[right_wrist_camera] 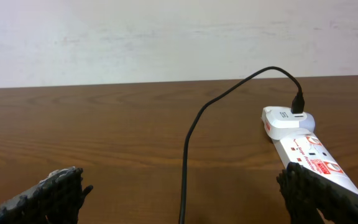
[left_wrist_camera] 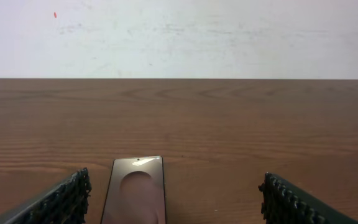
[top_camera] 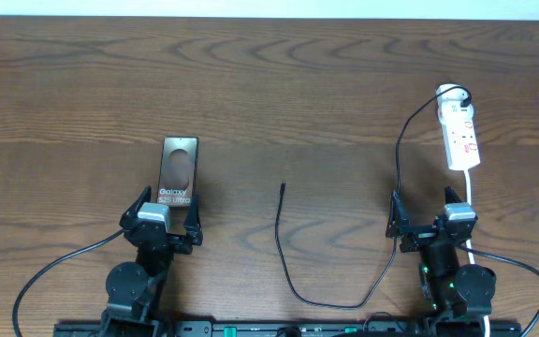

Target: Plug charger to phone and switch on socket

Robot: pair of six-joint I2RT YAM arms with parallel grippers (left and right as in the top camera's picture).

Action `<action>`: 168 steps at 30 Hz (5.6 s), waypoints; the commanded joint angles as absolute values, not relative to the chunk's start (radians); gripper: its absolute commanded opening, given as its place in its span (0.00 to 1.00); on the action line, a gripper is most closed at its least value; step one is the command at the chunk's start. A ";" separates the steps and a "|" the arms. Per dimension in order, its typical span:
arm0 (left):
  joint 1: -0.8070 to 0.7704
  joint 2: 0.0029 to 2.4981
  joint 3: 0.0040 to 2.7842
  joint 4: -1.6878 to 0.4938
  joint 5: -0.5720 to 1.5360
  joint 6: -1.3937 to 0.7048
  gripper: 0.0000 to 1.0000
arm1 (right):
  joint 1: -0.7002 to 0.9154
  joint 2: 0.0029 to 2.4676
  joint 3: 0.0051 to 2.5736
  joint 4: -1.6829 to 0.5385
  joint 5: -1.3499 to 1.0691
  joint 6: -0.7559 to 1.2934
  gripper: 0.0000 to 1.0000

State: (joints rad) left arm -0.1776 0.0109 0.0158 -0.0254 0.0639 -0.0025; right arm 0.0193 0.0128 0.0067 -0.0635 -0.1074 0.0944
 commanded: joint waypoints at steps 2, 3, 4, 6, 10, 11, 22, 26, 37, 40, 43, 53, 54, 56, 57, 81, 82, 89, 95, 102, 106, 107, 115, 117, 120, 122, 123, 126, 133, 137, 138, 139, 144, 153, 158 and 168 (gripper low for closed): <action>-0.173 0.005 0.004 -0.067 0.066 0.000 0.86 | 0.026 0.007 0.006 -0.068 -0.103 0.081 0.99; -0.172 0.005 0.004 -0.067 0.066 0.000 0.86 | 0.026 0.007 0.006 -0.068 -0.103 0.081 0.99; -0.173 0.005 0.004 -0.067 0.066 0.000 0.86 | 0.026 0.007 0.006 -0.068 -0.103 0.081 0.99; -0.173 0.005 0.004 -0.067 0.066 0.000 0.86 | 0.026 0.007 0.006 -0.068 -0.103 0.081 0.99; -0.172 0.005 0.004 -0.067 0.066 0.000 0.86 | 0.026 0.007 0.006 -0.068 -0.103 0.081 0.99; -0.173 0.005 0.004 -0.067 0.066 0.000 0.86 | 0.026 0.007 0.006 -0.068 -0.103 0.081 0.99; -0.173 0.005 0.004 -0.067 0.066 0.000 0.86 | 0.026 0.007 0.006 -0.068 -0.103 0.081 0.99; -0.173 0.005 0.004 -0.067 0.066 0.000 0.86 | 0.026 0.007 0.006 -0.068 -0.103 0.081 0.99; -0.173 0.005 0.004 -0.067 0.066 0.000 0.86 | 0.026 0.007 0.006 -0.068 -0.103 0.081 0.99; -0.172 0.005 0.004 -0.067 0.066 0.000 0.86 | 0.026 0.007 0.006 -0.068 -0.103 0.081 0.99; -0.173 0.005 0.004 -0.067 0.066 0.000 0.86 | 0.026 0.007 0.006 -0.068 -0.103 0.081 0.99; -0.173 0.005 0.004 -0.067 0.066 0.000 0.86 | 0.026 0.007 0.006 -0.068 -0.103 0.081 0.99; -0.173 0.005 0.004 -0.067 0.066 0.000 0.86 | 0.026 0.007 0.006 -0.068 -0.103 0.081 0.99; -0.172 0.005 0.004 -0.067 0.066 0.000 0.86 | 0.026 0.007 0.006 -0.068 -0.103 0.081 0.99; -0.173 0.005 0.004 -0.067 0.066 0.000 0.86 | 0.026 0.007 0.006 -0.068 -0.103 0.081 0.99; -0.173 0.005 0.004 -0.067 0.066 0.000 0.86 | 0.026 0.007 0.006 -0.068 -0.103 0.081 0.99; -0.172 0.005 0.004 -0.067 0.066 0.000 0.86 | 0.026 0.007 0.006 -0.068 -0.103 0.081 0.99; -0.172 0.005 0.004 -0.067 0.066 0.000 0.86 | 0.026 0.007 0.006 -0.068 -0.103 0.081 0.99; -0.173 0.005 0.004 -0.067 0.066 0.000 0.86 | 0.026 0.007 0.006 -0.068 -0.103 0.081 0.99; -0.173 0.005 0.004 -0.067 0.066 0.000 0.86 | 0.026 0.007 0.006 -0.068 -0.103 0.081 0.99; -0.172 0.005 0.004 -0.067 0.066 0.000 0.86 | 0.026 0.007 0.006 -0.068 -0.103 0.081 0.99; -0.172 0.005 0.004 -0.067 0.066 0.000 0.86 | 0.026 0.007 0.006 -0.068 -0.103 0.081 0.99; -0.173 0.005 0.004 -0.059 0.066 -0.001 0.86 | 0.026 0.007 0.006 -0.068 -0.103 0.081 0.99; -0.173 0.005 0.005 -0.056 0.066 -0.003 0.86 | 0.026 0.007 0.006 -0.068 -0.103 0.081 0.99; -0.172 0.005 0.005 -0.047 0.067 -0.004 0.86 | 0.026 0.007 0.006 -0.068 -0.103 0.081 0.99; -0.173 0.005 0.005 -0.043 0.066 -0.004 0.86 | 0.026 0.007 0.006 -0.068 -0.103 0.081 0.99; -0.172 0.005 0.005 -0.040 0.066 -0.004 0.86 | 0.026 0.007 0.006 -0.068 -0.103 0.081 0.99; -0.173 0.005 0.005 -0.041 0.067 -0.004 0.86 | 0.026 0.007 0.006 -0.068 -0.103 0.081 0.99; -0.172 0.015 0.049 -0.045 0.066 -0.004 0.86 | 0.026 0.007 0.006 -0.068 -0.103 0.081 0.99; -0.172 0.084 0.109 -0.052 0.065 -0.004 0.86 | 0.026 0.007 0.006 -0.068 -0.103 0.081 0.99; -0.172 0.113 0.131 -0.056 0.065 -0.004 0.86 | 0.026 0.007 0.006 -0.068 -0.103 0.081 0.99; -0.172 0.150 0.159 -0.058 0.063 -0.004 0.86 | 0.026 0.007 0.006 -0.068 -0.103 0.081 0.99; -0.172 0.392 0.335 -0.075 0.035 0.008 0.86 | 0.026 0.007 0.006 -0.068 -0.103 0.081 0.99; -0.172 0.904 0.831 -0.270 0.032 0.007 0.86 | 0.026 0.007 0.006 -0.068 -0.103 0.081 0.99; -0.162 1.143 1.116 -0.470 -0.012 -0.002 0.86 | 0.026 0.007 0.006 -0.068 -0.103 0.081 0.99; 0.046 1.488 1.493 -0.869 0.273 0.004 0.86 | 0.026 0.007 0.006 -0.068 -0.103 0.081 0.99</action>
